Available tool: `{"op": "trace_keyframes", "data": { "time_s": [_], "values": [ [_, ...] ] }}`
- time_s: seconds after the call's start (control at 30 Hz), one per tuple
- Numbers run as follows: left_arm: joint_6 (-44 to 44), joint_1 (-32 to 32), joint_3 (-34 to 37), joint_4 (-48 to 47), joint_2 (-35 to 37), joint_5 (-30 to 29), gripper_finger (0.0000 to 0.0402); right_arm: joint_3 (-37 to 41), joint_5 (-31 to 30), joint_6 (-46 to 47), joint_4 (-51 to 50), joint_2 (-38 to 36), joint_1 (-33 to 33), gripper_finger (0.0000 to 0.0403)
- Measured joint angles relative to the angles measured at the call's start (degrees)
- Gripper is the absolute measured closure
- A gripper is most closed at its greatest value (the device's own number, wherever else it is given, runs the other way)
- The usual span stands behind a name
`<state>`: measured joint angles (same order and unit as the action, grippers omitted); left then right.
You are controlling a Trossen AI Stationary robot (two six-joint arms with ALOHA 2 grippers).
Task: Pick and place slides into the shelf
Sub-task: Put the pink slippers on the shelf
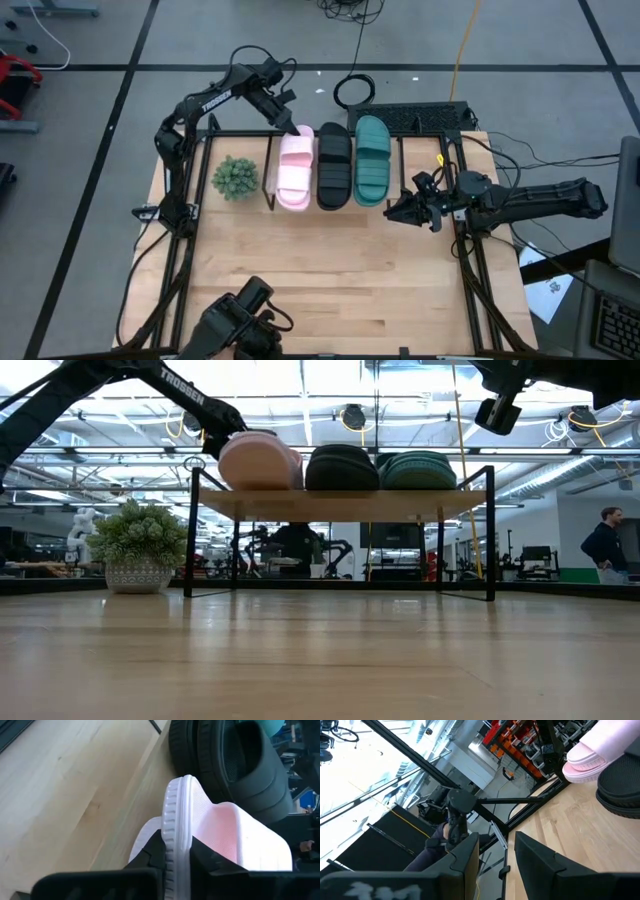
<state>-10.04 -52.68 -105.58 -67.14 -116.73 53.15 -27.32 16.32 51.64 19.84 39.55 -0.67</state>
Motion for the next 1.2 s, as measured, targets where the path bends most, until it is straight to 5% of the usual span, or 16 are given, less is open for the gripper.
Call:
{"op": "trace_keyframes", "data": {
  "time_s": [0.4,1.2],
  "values": [
    [-0.2,-0.7,0.0,0.4,0.6,-2.3,0.0325,0.0,0.0,0.0,0.0,0.0,0.0,0.0285],
    [0.0,-4.6,0.0,1.8,3.6,-2.7,0.0175,0.0,0.0,0.0,0.0,0.0,0.0,0.0285]
  ]
}}
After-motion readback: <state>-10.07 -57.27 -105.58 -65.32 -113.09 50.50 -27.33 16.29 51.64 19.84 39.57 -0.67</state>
